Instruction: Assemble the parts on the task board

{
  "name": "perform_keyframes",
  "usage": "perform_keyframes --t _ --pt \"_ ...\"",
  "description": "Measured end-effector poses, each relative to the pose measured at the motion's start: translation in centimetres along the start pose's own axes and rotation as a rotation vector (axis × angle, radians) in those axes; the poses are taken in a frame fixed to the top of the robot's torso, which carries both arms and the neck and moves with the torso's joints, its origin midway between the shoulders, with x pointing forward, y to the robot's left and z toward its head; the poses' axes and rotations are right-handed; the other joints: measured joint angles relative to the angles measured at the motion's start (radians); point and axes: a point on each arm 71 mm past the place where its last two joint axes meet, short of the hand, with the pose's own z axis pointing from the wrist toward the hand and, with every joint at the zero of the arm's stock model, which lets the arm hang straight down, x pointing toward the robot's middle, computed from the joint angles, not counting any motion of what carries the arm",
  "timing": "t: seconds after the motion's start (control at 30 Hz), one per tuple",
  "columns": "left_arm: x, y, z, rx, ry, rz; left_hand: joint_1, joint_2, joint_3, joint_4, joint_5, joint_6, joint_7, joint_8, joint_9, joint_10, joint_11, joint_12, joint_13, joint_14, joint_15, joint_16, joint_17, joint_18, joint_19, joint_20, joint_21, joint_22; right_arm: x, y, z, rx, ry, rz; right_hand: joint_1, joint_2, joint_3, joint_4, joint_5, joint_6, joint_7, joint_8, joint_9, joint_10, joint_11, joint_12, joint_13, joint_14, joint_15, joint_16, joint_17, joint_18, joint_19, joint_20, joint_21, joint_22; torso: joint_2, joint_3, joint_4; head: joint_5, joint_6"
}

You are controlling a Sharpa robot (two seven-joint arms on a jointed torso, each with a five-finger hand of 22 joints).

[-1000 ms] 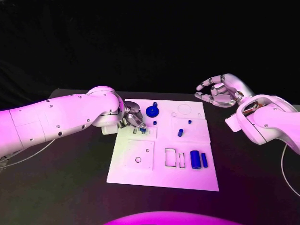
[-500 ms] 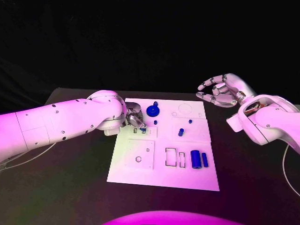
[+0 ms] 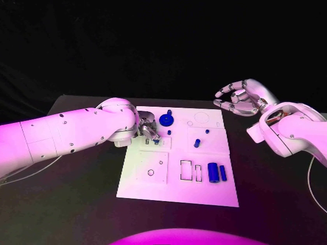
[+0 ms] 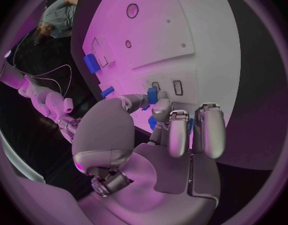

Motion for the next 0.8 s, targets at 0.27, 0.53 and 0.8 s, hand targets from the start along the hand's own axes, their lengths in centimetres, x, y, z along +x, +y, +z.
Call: perform_keyframes --t 0.27,0.53,0.8 --pt "0.09 -0.04 -0.02 0.0 0.01 0.016 -0.004 -0.004 0.003 0.003 0.001 0.002 -0.001 0.005 0.006 0.009 -0.006 0.006 0.008 -0.002 -0.002 0.0 0.0 0.0 0.0 0.0 0.0 0.001 0.0 0.0 0.0 0.0 0.0 0.0 -0.005 -0.005 0.001 0.001 0.0 0.0 0.0 0.0 0.0 0.0 0.0 0.0 0.0 0.0 0.0 0.0 0.0 0.0 0.0 0.0 0.0 0.0 0.0 0.0001 0.0002 0.0 -0.002" --pt "0.24 0.06 -0.05 -0.003 0.02 0.028 -0.005 -0.005 0.003 0.003 0.004 0.005 -0.005 0.009 0.007 0.01 -0.007 0.006 0.01 0.0 -0.007 0.0 0.001 0.0 0.0 0.0 0.0 0.001 0.01 -0.03 0.0 0.001 0.0 0.0 -0.005 -0.005 0.001 0.001 0.0 0.0 0.0 0.0 0.001 0.0 0.0 0.0 0.0 0.0 0.0 0.0 0.001 0.0 0.0 0.0 0.0 0.0 0.0 0.0 0.0007 -0.001 -0.004" --pt "0.27 0.07 -0.09 -0.003 0.023 0.034 -0.007 -0.007 0.006 0.005 0.008 0.006 -0.005 0.009 0.014 0.01 -0.007 0.006 0.01 0.0 -0.007 0.0 0.001 0.0 0.004 -0.004 0.0 0.002 0.09 -0.09 -0.01 0.002 0.001 0.0 -0.005 -0.005 0.001 0.001 0.0 0.0 0.0 0.0 0.001 0.0 0.0 0.0 0.0 0.0 0.0 0.0 0.001 0.0 0.0 0.0 0.0 0.0 0.0 0.0 0.0012 0.001 -0.006"
